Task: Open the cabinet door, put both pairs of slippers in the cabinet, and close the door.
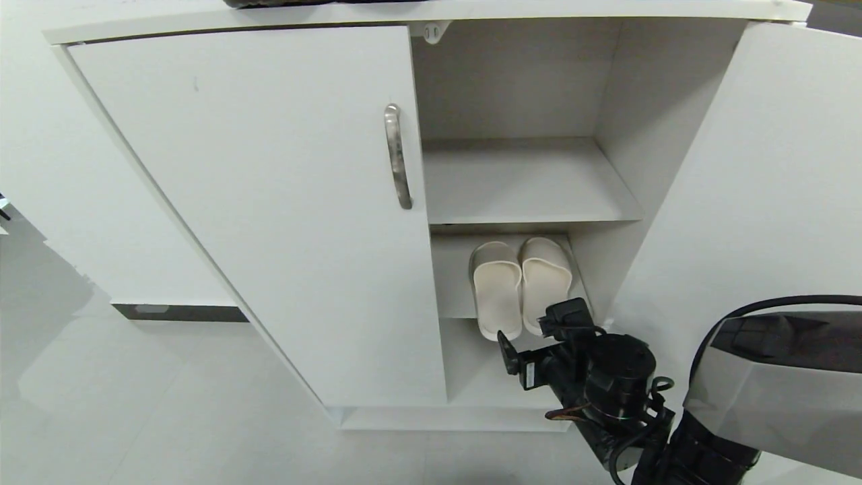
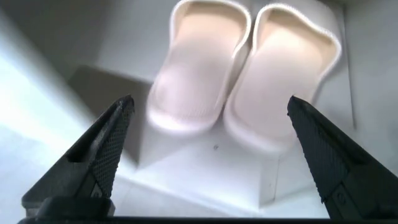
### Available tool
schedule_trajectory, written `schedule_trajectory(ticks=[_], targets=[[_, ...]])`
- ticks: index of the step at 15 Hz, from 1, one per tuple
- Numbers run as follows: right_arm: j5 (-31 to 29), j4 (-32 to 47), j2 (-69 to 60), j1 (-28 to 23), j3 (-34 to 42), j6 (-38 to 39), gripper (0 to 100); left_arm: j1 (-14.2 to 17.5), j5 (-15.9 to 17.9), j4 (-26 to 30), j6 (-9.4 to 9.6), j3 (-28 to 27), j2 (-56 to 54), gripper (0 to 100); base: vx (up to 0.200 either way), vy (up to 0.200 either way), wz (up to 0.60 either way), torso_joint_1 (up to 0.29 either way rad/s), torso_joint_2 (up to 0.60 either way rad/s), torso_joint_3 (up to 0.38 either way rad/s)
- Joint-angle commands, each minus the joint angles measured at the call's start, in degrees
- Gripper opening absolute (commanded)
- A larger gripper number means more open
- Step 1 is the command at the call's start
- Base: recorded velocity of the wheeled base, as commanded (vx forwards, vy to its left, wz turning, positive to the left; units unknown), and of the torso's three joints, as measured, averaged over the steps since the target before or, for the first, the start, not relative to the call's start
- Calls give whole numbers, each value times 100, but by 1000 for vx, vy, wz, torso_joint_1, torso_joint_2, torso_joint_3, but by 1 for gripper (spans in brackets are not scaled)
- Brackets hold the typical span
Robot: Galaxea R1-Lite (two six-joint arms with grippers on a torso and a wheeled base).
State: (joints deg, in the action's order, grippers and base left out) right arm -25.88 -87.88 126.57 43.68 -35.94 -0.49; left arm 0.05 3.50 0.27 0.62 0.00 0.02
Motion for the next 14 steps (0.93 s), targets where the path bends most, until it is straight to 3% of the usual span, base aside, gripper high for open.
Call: schedule_trajectory(ticks=[1,3,8,14], targets=[[180,-1,-282,53,184,5,100,4,-7,0,-1,0,6,0,0,0,0,0,0,0],[461,17,-467,132,430,66,100,4,-7,0,-1,0,6,0,0,0,0,0,0,0],[505,26,-476,229,544,58,100,4,2,0,-1,0,6,0,0,0,0,0,0,0],[505,17,-449,273,676,49,100,4,2,0,-9,0,6,0,0,0,0,1,4,180]])
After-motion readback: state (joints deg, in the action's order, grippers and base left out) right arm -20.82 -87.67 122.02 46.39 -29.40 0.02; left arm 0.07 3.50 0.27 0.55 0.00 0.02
